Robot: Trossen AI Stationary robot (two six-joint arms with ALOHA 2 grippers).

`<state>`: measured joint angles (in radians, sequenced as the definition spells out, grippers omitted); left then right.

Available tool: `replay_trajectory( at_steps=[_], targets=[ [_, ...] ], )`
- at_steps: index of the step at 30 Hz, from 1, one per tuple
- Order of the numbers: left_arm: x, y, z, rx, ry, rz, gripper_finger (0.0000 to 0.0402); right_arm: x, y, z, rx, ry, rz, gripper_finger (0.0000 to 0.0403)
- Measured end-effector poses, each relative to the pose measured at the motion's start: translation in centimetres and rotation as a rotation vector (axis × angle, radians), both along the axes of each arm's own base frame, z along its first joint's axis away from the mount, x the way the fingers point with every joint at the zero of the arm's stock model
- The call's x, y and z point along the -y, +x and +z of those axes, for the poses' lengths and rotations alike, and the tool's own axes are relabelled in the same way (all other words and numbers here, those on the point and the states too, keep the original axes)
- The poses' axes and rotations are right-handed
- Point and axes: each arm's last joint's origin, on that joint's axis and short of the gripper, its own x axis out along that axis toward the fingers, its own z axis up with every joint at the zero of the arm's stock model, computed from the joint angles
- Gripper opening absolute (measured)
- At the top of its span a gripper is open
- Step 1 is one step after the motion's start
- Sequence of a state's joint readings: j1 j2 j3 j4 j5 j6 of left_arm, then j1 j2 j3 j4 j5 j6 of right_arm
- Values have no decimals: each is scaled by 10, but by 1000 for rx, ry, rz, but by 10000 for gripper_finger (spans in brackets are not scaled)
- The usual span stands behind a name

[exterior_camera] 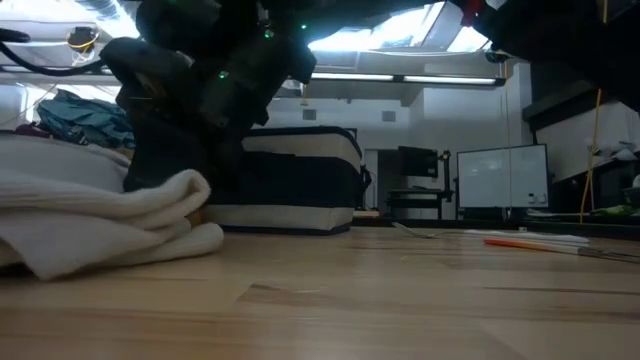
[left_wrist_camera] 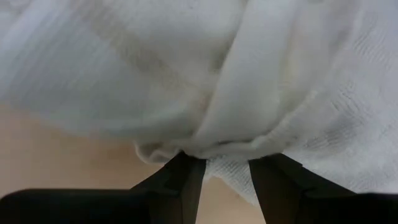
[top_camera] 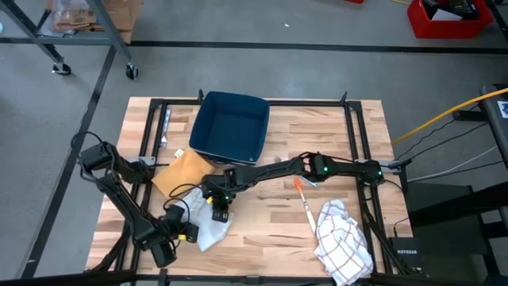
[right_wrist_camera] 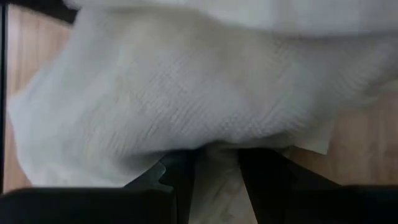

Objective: Fold towel
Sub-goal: Stack the folded top white patterned towel on top of the yellow towel

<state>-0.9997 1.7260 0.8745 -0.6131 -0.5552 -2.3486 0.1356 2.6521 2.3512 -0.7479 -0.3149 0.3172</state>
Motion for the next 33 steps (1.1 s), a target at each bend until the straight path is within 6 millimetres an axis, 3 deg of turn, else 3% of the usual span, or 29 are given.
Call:
replay_trajectory(
  at_steps=[15,23,28,33],
  targets=[
    [-1,12,-6,114,78,-5,123,-18,7,-5,79,235,138,127],
    [-2,17,-2,167,153,-31,120,-23,10,-1,121,219,142,127],
    [1,19,7,160,193,-41,84,-22,11,12,168,195,122,127],
    [-3,17,36,74,318,-20,33,-19,13,25,225,174,99,126]
  ],
)
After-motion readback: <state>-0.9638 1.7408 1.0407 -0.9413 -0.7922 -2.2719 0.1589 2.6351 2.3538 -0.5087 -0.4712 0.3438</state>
